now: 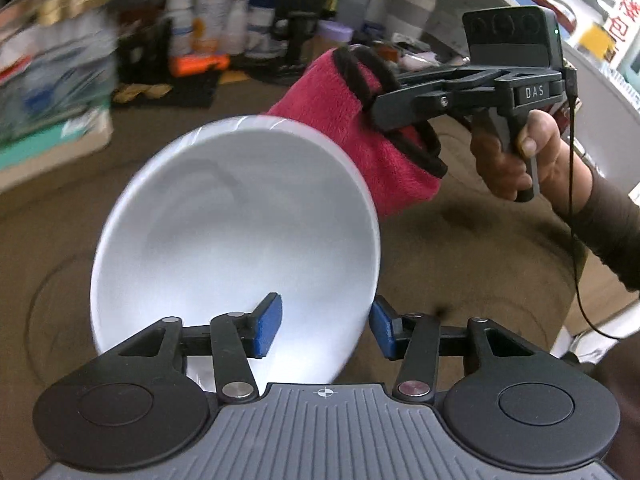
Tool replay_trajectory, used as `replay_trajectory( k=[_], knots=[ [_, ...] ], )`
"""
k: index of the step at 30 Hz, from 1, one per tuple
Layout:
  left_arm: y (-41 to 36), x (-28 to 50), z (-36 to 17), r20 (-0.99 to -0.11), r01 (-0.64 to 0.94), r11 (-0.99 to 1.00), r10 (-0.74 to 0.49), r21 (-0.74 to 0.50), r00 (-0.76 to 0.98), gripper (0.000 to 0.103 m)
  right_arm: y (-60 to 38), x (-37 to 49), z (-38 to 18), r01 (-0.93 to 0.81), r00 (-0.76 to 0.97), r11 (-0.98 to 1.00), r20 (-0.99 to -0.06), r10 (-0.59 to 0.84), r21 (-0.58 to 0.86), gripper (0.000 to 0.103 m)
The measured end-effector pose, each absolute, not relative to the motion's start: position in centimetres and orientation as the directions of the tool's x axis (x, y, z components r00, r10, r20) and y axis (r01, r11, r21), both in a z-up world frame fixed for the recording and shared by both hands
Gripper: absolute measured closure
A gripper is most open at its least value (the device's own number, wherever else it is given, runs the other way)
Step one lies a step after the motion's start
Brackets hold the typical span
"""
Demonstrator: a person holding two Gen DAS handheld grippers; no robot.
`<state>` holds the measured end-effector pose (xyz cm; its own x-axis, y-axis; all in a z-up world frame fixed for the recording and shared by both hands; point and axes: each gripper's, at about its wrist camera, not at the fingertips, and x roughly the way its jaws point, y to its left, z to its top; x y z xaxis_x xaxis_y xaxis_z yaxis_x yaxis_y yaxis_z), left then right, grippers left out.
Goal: Clean bowl
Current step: 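Turn the bowl back upright with the left gripper while the right wipes its outside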
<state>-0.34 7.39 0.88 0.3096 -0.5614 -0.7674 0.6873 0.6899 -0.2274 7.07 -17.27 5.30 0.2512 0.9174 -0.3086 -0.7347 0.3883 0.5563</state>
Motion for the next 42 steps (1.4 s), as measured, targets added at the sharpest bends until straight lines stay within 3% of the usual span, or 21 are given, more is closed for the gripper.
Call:
replay_trajectory(
  k=[8, 16, 19, 23, 25, 30, 35, 38, 42],
  knots=[
    [0.4, 0.1, 1.1, -0.837, 0.741, 0.664, -0.345, 0.102, 0.424, 0.051, -19.8, 9.8, 6.3, -0.706, 0.352, 0.464, -0.303, 0.886, 0.535, 0.063],
    [0.5, 0.7, 0.2, -0.844, 0.724, 0.662, -0.265, 0.192, 0.467, 0.032, -19.1, 9.8, 7.3, -0.734, 0.306, 0.375, -0.217, 0.927, 0.566, 0.063],
    [0.6, 0.2, 0.0, -0.839, 0.729, 0.66, -0.28, 0.185, 0.467, 0.025, -16.5, 8.7, 7.9, -0.766, 0.311, 0.43, -0.31, 0.898, 0.479, 0.063],
    [1.2, 0.1, -0.2, -0.826, 0.718, 0.676, -0.3, 0.168, 0.476, 0.027, -15.1, 8.3, 7.0, -0.743, 0.361, 0.513, -0.388, 0.848, 0.43, 0.064],
    [2.0, 0.0, 0.0, -0.815, 0.702, 0.697, -0.318, 0.145, 0.484, 0.032, -15.2, 8.2, 6.8, -0.735, 0.365, 0.518, -0.388, 0.846, 0.438, 0.064],
    [5.7, -0.6, 1.7, -0.743, 0.605, 0.796, -0.383, 0.037, 0.549, 0.029, -15.0, 8.0, 6.4, -0.72, 0.371, 0.542, -0.421, 0.828, 0.432, 0.064],
    [12.2, -1.3, 4.4, -0.594, 0.495, 0.833, -0.533, -0.246, 0.602, 0.025, -14.5, 7.5, 6.4, -0.72, 0.379, 0.58, -0.484, 0.789, 0.381, 0.064],
    [16.5, -0.6, 4.7, -0.526, 0.385, 0.838, -0.544, -0.388, 0.654, 0.025, -14.5, 7.3, 6.4, -0.717, 0.383, 0.585, -0.488, 0.785, 0.379, 0.064],
    [19.4, 0.9, 3.0, -0.564, 0.245, 0.845, -0.507, -0.476, 0.652, 0.031, -14.2, 7.2, 6.3, -0.713, 0.394, 0.592, -0.484, 0.782, 0.376, 0.064]
  ],
)
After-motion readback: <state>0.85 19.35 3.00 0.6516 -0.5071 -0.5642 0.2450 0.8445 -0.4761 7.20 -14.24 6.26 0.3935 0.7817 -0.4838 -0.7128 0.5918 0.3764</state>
